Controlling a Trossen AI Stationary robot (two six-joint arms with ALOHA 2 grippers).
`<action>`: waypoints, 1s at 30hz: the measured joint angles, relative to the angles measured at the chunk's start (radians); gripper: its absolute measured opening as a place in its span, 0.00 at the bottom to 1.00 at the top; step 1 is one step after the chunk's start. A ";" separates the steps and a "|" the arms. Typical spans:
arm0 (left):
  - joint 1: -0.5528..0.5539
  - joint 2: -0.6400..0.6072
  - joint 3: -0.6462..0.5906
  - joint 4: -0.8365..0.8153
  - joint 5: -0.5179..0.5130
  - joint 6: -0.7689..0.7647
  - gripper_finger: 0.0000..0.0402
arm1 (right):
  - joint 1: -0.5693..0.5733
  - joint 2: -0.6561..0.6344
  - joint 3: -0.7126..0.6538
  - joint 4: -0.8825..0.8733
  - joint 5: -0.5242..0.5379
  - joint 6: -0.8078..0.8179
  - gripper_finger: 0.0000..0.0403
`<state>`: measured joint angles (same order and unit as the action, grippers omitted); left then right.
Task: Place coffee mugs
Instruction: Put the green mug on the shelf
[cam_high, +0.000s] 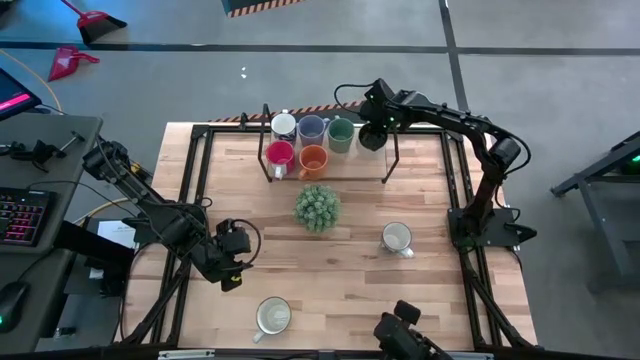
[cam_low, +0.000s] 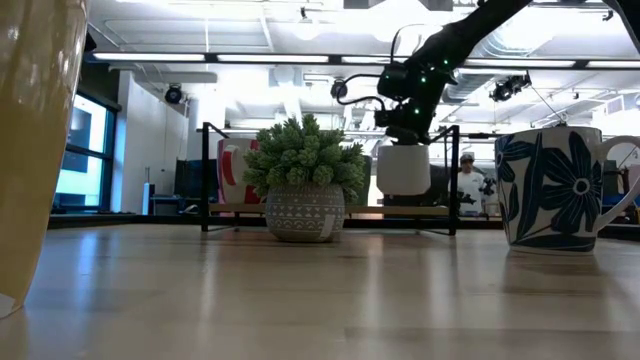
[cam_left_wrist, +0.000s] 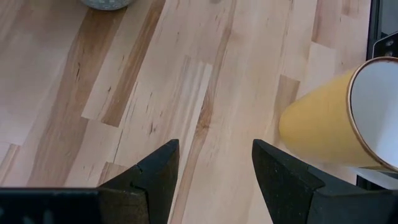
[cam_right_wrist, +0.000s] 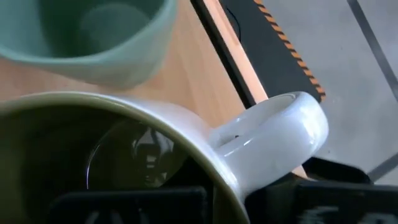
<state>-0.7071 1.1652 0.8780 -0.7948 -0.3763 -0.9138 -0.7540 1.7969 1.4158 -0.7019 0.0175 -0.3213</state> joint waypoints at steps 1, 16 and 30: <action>0.000 0.000 0.000 0.000 -0.001 0.000 0.47 | 0.000 0.000 0.000 0.004 -0.007 -0.013 0.02; 0.000 0.000 0.000 0.040 -0.002 -0.001 0.47 | -0.012 0.013 0.000 0.010 -0.133 -0.211 0.02; 0.000 0.000 0.000 0.043 -0.001 -0.001 0.47 | -0.019 0.072 0.010 0.082 -0.097 -0.245 0.02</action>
<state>-0.7071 1.1648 0.8780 -0.7515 -0.3776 -0.9148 -0.7726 1.8687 1.4261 -0.6198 -0.0795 -0.5668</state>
